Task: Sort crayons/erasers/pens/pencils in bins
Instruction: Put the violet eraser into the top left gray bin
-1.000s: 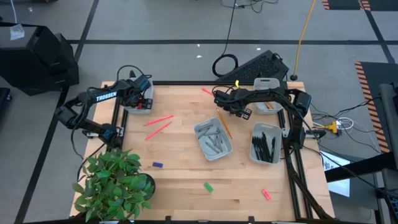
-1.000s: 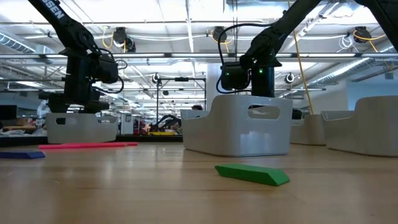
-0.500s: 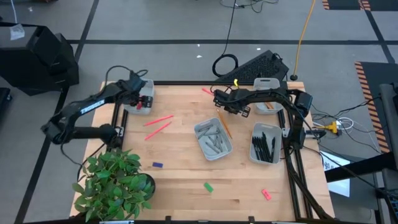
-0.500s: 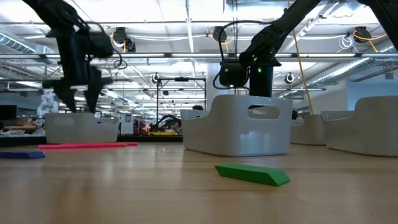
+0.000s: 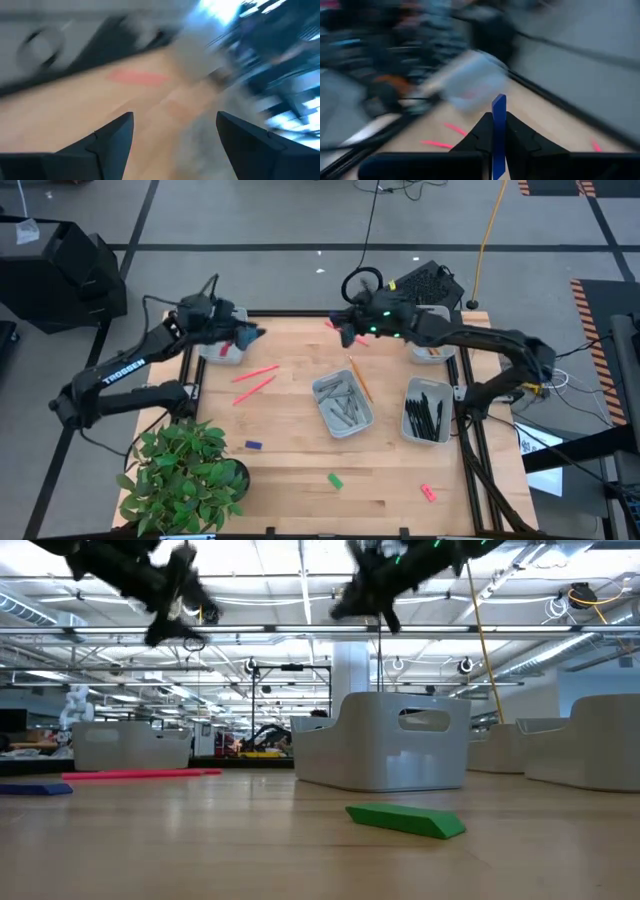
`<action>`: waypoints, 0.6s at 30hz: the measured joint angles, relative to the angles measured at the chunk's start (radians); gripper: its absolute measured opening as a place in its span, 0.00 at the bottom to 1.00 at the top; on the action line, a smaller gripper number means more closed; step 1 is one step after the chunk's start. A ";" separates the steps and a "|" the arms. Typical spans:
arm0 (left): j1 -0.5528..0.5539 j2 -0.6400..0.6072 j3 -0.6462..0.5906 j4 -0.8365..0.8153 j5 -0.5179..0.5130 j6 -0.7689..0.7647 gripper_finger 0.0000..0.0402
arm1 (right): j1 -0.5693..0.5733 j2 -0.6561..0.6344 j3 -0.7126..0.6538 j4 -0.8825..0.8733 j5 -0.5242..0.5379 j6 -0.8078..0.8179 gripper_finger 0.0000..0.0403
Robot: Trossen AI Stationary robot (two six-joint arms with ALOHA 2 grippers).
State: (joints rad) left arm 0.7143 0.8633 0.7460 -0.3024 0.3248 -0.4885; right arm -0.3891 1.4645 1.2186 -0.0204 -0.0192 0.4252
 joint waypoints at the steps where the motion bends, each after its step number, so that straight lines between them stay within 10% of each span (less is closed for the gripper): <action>1: -0.023 0.003 0.000 0.093 0.006 -0.021 0.71 | 0.000 -0.024 0.000 0.032 -0.064 -0.062 0.04; 9: -0.208 0.105 0.002 0.759 0.009 -0.071 0.71 | -0.002 -0.131 0.001 0.066 -0.336 -0.184 0.04; 18: -0.372 0.309 0.003 1.012 -0.081 -0.093 0.71 | 0.012 -0.092 0.000 0.355 -0.479 -0.007 0.04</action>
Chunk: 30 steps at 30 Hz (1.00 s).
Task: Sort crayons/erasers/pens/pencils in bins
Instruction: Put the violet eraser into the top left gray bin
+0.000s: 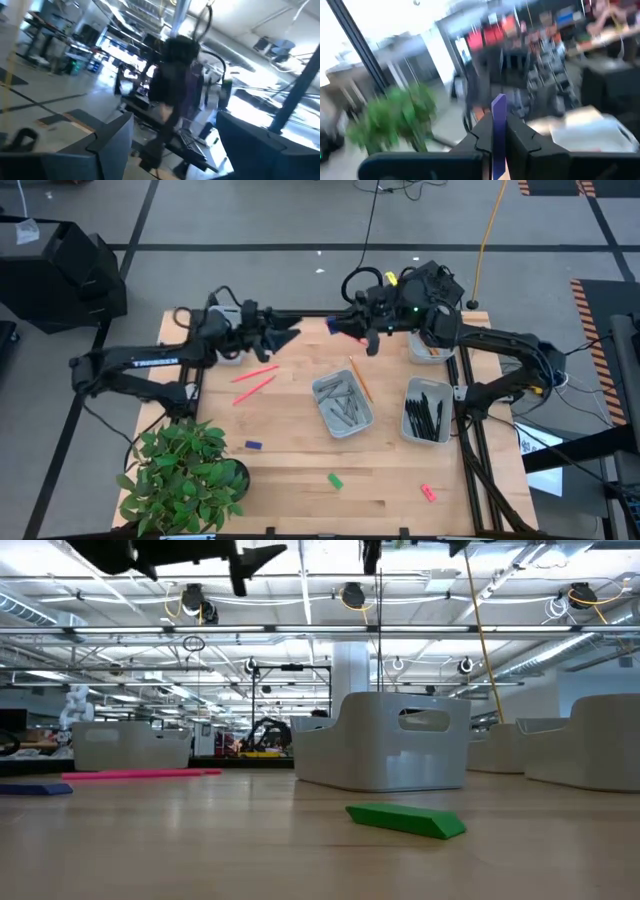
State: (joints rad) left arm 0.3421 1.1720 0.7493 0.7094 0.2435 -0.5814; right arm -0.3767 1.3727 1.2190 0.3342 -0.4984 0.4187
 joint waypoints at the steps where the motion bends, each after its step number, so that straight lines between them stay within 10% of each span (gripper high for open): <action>1: -0.016 0.024 0.005 0.024 -0.002 -0.002 0.71 | 0.000 0.003 0.000 0.045 0.000 0.025 0.04; 13: -0.116 0.214 0.214 0.013 -0.069 0.256 0.68 | -0.001 0.011 0.000 0.159 -0.001 0.057 0.04; 30: -0.083 0.250 0.339 -0.172 -0.027 0.275 0.28 | -0.001 0.012 0.000 0.104 0.000 -0.030 0.05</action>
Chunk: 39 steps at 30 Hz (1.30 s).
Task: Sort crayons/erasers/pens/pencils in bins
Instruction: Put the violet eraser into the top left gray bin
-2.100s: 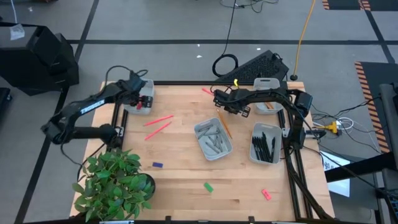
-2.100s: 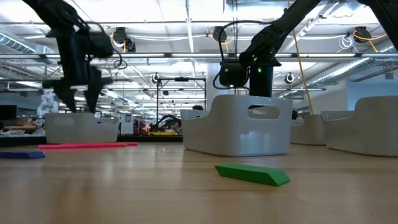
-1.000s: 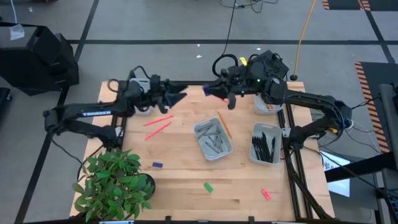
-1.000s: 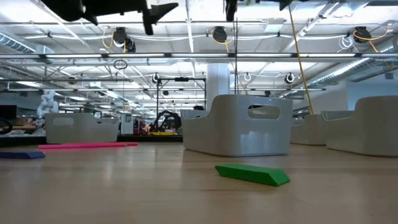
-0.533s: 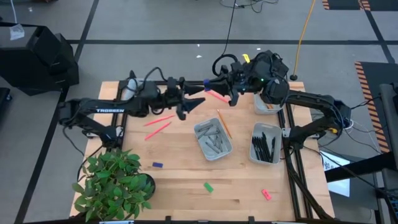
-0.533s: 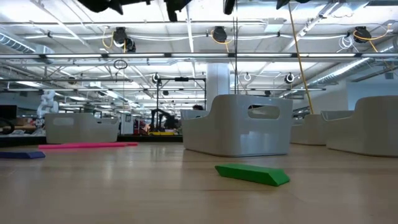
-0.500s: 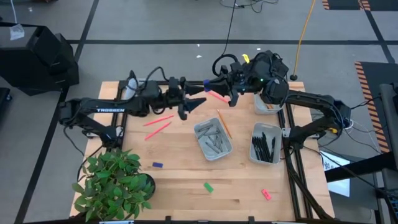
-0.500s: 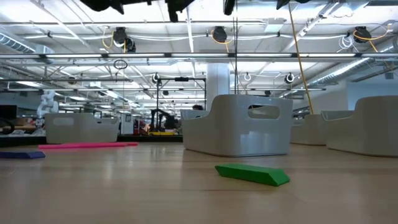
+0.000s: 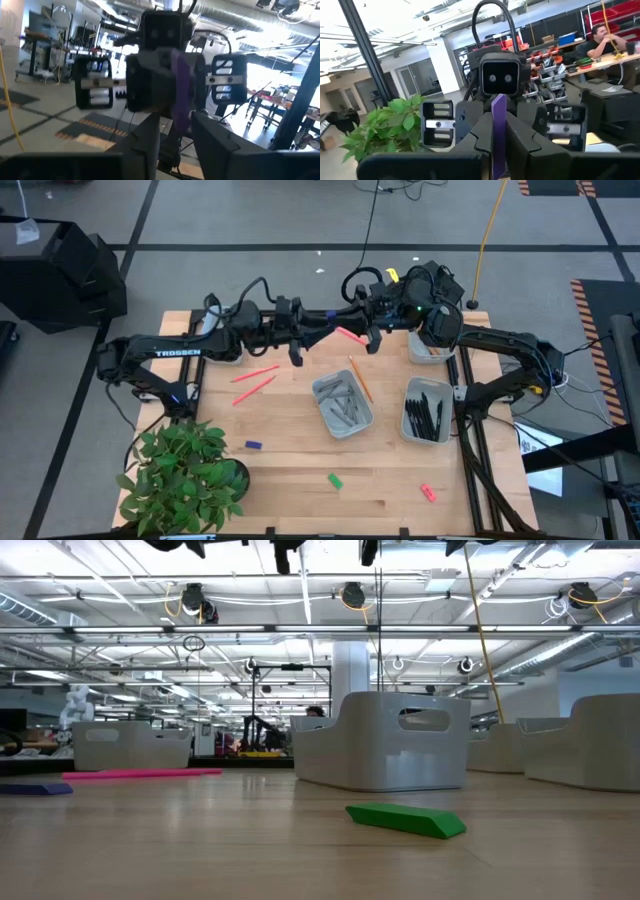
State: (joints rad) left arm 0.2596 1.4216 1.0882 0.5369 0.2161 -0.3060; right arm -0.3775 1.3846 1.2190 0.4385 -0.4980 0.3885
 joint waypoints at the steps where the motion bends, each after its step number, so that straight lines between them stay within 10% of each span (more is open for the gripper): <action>1: 0.000 0.000 0.000 -0.011 0.000 -0.002 0.26 | 0.000 0.000 0.000 0.000 0.000 -0.008 0.05; 39: 0.000 0.000 -0.002 0.013 -0.043 -0.029 0.18 | 0.000 0.000 0.000 -0.006 0.056 -0.092 0.05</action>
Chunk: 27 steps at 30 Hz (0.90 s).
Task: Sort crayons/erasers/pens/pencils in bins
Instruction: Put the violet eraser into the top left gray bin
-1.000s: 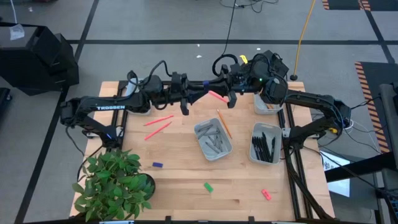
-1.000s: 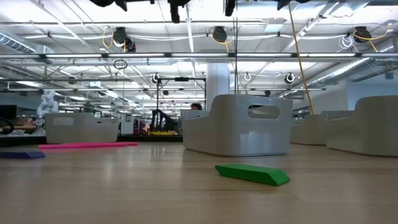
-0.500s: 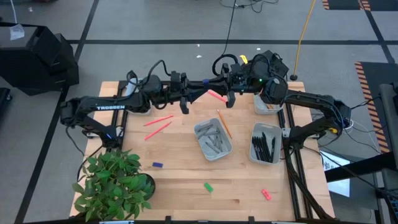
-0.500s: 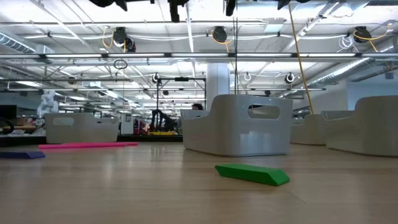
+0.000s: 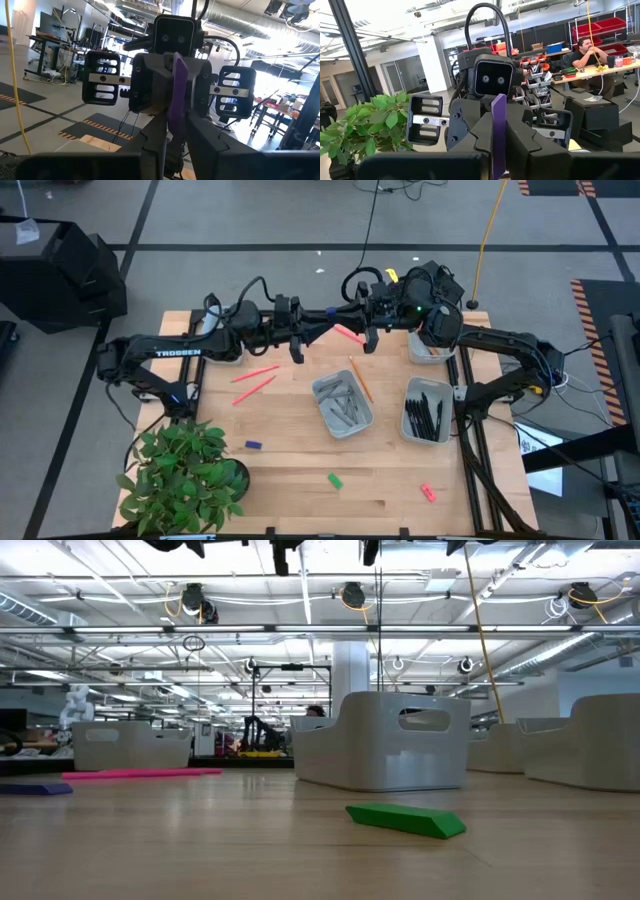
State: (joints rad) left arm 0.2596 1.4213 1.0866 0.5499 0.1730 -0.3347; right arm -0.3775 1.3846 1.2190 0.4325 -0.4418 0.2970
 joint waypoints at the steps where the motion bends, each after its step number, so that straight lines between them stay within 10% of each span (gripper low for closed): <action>1: 0.000 0.003 0.000 0.001 0.000 0.000 0.18 | 0.000 0.000 0.000 -0.005 0.000 -0.004 0.05; 27: 0.008 0.036 0.000 -0.024 0.045 -0.034 0.18 | 0.000 -0.001 0.000 -0.109 -0.007 -0.026 0.05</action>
State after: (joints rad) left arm 0.2680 1.4574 1.0863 0.5259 0.2180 -0.3683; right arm -0.3775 1.3834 1.2193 0.3232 -0.4488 0.2715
